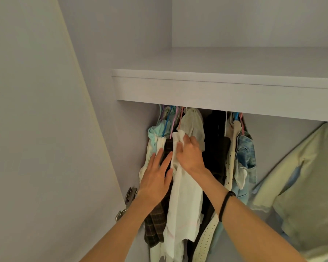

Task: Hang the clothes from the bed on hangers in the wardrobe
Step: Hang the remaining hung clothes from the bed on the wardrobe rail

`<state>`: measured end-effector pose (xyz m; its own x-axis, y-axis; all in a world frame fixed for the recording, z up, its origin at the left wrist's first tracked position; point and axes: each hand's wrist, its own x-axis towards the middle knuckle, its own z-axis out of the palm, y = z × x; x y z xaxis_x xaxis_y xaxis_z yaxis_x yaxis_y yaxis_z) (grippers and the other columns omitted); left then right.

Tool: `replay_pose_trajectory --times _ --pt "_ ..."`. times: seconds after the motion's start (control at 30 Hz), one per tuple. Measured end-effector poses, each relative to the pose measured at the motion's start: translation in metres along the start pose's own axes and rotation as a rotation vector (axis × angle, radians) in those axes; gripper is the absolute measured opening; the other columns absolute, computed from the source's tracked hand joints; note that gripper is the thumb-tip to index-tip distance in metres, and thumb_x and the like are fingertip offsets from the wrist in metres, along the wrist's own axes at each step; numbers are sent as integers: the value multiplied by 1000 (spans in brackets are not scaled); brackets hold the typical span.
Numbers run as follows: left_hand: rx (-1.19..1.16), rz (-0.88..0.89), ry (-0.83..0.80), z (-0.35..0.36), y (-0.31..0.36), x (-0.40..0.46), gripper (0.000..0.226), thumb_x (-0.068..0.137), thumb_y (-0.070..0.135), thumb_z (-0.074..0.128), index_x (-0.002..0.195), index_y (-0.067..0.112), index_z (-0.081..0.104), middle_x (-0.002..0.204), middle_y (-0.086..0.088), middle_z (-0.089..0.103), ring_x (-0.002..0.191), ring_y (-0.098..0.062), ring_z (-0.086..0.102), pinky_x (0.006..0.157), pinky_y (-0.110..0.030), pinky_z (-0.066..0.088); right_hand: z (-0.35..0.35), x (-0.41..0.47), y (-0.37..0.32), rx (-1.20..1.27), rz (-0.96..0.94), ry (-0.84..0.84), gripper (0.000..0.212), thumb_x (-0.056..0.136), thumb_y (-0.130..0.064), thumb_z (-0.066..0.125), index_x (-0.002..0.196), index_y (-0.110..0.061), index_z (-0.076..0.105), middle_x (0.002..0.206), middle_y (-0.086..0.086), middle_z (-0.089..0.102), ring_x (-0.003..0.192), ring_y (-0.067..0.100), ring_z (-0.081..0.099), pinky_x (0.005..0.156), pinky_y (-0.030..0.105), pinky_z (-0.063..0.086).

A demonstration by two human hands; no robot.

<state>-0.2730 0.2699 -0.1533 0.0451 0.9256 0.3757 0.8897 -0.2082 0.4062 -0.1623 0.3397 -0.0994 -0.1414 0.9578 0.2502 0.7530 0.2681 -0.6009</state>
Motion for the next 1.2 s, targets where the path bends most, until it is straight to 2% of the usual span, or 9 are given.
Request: replay_pose_trajectory --times 0.13,0.23,0.47,0.63,0.77,0.9,1.0,1.1,1.2 --pt "147 -25 -35 -8 0 -10 53 99 27 39 147 26 16 156 -7 8 143 -23 2 116 -38 12 -5 -19 5 -34 -79 -48 56 99 -27 37 144 0 19 139 19 35 127 30 35 104 37 32" --pt "366 11 78 -19 4 -22 54 86 17 60 138 16 44 148 -17 31 136 -37 26 104 -52 30 -15 -33 11 -53 -190 -72 60 98 -29 39 146 -2 15 149 16 25 138 26 23 111 32 22" --pt "572 -145 222 -24 35 -93 47 92 24 45 138 19 40 148 -14 32 138 -33 23 108 -52 24 -30 -82 26 -217 -475 -213 60 99 -36 35 149 -14 11 156 12 6 144 25 3 116 38 12" --pt "614 -410 171 -9 63 -190 47 92 30 28 136 19 42 147 -14 33 136 -35 28 105 -54 31 -12 -135 32 -333 -708 -286 63 84 -33 65 137 -7 43 143 21 39 131 37 39 102 52 34" --pt "653 -624 173 -27 83 -273 48 90 31 33 136 19 40 145 -15 36 134 -37 33 104 -54 28 4 -195 10 -254 -900 -378 65 79 -34 68 134 -6 46 137 22 46 125 38 46 96 56 39" --pt "678 -887 245 -36 113 -378 48 87 28 53 133 18 45 144 -15 39 134 -38 33 103 -57 33 15 -278 -19 -155 -1102 -566 66 95 -39 43 148 -14 15 155 13 11 143 29 12 114 43 7" --pt "691 -1085 255 -42 147 -456 63 75 24 73 130 19 45 140 -17 43 131 -38 36 99 -56 39 21 -348 -38 -43 -1207 -733 63 99 -41 29 149 -22 -5 157 4 -8 144 19 -8 112 33 -9" --pt "727 -1295 327 -54 187 -527 63 73 25 73 129 20 44 139 -15 45 131 -37 36 98 -54 38 23 -425 -59 41 -1338 -840 63 96 -35 43 149 -18 12 156 7 12 145 22 6 114 36 -1" --pt "750 -1465 434 -56 237 -596 46 81 29 51 126 20 45 137 -14 45 128 -32 34 96 -53 43 23 -511 -70 96 -1520 -858 66 81 -27 69 138 -7 42 138 18 47 130 35 41 106 49 25"
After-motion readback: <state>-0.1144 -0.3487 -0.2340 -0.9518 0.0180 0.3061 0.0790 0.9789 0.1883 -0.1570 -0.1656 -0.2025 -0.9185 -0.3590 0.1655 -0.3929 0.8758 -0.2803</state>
